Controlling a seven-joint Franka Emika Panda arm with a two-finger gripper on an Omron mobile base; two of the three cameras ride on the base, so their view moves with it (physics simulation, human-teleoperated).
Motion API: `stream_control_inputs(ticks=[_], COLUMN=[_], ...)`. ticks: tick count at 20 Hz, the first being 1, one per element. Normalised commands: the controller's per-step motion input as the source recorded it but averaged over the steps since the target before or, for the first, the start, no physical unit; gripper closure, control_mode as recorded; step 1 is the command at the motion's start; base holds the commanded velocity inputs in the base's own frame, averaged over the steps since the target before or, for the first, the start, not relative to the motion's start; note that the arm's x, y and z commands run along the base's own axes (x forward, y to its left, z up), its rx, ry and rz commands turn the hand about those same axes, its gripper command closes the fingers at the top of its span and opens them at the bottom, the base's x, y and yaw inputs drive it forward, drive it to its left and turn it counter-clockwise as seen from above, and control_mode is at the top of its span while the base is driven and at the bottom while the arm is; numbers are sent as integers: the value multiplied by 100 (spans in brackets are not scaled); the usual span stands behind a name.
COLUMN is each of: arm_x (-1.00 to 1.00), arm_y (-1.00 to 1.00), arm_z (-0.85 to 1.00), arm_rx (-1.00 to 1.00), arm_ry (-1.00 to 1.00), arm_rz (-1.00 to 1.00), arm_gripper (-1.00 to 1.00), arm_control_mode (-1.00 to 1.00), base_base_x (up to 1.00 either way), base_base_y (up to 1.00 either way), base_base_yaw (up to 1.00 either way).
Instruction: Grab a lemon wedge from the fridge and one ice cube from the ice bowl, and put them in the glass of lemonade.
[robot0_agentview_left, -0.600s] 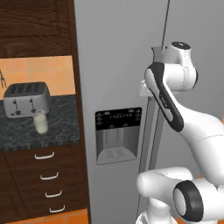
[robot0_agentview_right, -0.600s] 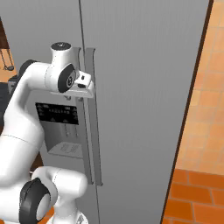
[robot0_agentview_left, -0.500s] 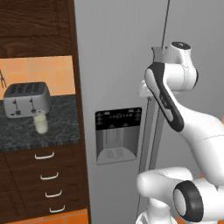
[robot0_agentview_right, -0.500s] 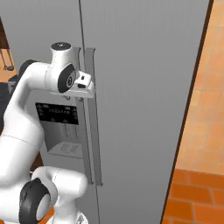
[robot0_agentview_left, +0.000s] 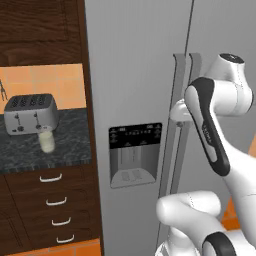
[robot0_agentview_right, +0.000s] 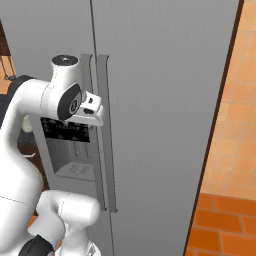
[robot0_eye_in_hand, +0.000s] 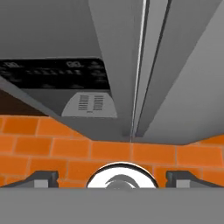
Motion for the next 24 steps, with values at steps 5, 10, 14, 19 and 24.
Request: stream_control_inputs(ticks=[5, 10, 14, 19, 24], arm_x=[-61, 0, 0, 0, 0], arm_y=[-6, 0, 0, 0, 0], arm_z=[-1, 0, 0, 0, 0], arm_rx=[3, 0, 0, 0, 0], arm_ry=[0, 0, 0, 0, 0], arm_rz=[0, 0, 0, 0, 0], arm_gripper=[-100, -100, -100, -100, -100], arm_control_mode=[-100, 100, 100, 100, 100], base_base_x=[0, -79, -11, 24, 58], base_base_y=[0, 98, 100, 100, 100], base_base_yaw=[0, 2, 5, 8, 13])
